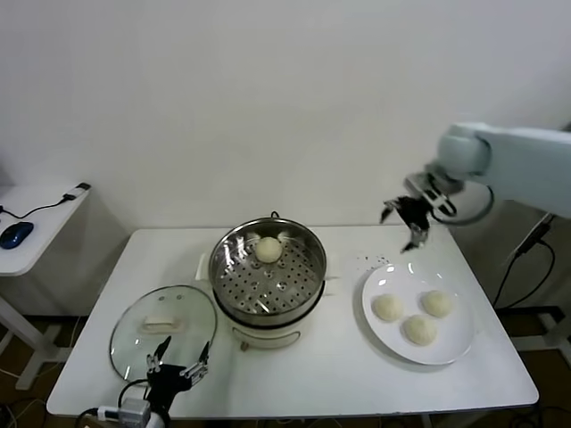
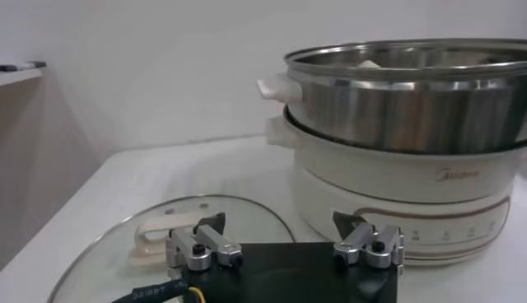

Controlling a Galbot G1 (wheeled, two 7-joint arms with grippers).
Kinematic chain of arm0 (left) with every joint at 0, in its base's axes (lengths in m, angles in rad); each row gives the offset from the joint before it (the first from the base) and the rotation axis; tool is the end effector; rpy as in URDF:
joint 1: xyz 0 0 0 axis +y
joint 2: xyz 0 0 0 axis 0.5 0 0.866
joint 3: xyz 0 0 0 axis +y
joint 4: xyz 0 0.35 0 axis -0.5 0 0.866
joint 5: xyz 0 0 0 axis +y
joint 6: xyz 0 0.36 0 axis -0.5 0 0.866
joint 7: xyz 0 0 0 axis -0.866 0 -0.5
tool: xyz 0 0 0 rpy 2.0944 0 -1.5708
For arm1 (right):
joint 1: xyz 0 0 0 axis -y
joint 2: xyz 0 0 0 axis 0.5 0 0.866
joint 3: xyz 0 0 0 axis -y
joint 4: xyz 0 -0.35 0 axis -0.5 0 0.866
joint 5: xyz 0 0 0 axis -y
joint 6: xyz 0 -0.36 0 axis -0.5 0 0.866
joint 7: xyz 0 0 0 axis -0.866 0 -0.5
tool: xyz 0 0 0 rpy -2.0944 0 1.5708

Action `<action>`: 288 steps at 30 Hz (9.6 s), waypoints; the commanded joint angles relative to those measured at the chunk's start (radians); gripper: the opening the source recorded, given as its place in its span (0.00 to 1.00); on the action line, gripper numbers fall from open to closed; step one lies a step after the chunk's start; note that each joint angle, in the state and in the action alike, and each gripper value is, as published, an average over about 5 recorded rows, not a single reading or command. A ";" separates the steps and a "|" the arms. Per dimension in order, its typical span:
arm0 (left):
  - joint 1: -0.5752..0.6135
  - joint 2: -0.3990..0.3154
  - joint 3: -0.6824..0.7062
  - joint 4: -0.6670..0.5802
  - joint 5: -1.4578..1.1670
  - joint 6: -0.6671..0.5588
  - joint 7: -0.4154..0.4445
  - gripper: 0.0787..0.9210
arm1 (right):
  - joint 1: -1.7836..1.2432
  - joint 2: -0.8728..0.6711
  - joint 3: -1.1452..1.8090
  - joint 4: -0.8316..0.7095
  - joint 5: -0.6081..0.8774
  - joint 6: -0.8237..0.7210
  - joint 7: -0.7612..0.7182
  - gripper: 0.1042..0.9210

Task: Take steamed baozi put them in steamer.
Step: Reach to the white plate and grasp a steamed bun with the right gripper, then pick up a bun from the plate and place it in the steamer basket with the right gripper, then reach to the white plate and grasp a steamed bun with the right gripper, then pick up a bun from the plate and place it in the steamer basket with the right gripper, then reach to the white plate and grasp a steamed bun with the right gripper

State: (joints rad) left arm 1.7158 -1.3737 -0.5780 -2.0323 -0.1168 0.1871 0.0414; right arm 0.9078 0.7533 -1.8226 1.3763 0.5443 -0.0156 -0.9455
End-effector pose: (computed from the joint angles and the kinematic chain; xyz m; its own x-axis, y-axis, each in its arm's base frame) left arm 0.1394 0.0543 -0.3428 -0.9207 0.0644 0.3848 0.0938 0.9939 0.0580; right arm 0.5293 -0.1335 -0.0527 -0.1590 -0.1974 0.9673 -0.9440 -0.2566 -0.2076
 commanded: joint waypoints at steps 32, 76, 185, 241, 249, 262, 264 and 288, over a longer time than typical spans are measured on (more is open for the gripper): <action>-0.001 -0.016 0.009 0.029 0.010 -0.005 -0.001 0.88 | -0.678 0.053 0.471 -0.200 -0.172 -0.333 0.139 0.80; -0.005 -0.015 0.028 -0.023 0.012 0.020 0.007 0.88 | -0.207 0.763 0.248 -0.142 0.523 -0.529 0.271 0.71; 0.011 -0.028 0.040 -0.020 0.045 0.017 0.000 0.88 | 0.080 0.002 0.062 -0.009 -0.075 -0.087 -0.109 0.63; 0.016 -0.022 0.024 -0.029 0.036 0.015 -0.003 0.88 | -0.091 0.580 0.261 0.003 -0.384 0.413 -0.059 0.88; 0.020 -0.018 0.022 -0.033 0.036 0.008 -0.001 0.88 | 0.180 0.271 0.068 -0.006 -0.087 0.309 -0.150 0.88; -0.006 -0.016 0.025 -0.023 0.021 0.008 0.000 0.88 | -0.068 -0.270 0.004 -0.060 -0.176 -0.044 -0.121 0.88; -0.011 -0.016 0.025 -0.019 0.019 0.011 0.002 0.88 | -0.226 -0.299 0.146 -0.103 -0.222 -0.061 -0.113 0.88; 0.004 -0.039 0.016 0.015 0.046 0.010 0.006 0.88 | -0.768 -0.027 0.652 -0.481 -0.377 -0.065 -0.077 0.88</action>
State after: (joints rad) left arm 1.7188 -1.4116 -0.5627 -2.0177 -0.0732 0.1977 0.0477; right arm 0.2831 0.6545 -1.2950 1.0196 0.1992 -0.0601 -1.0306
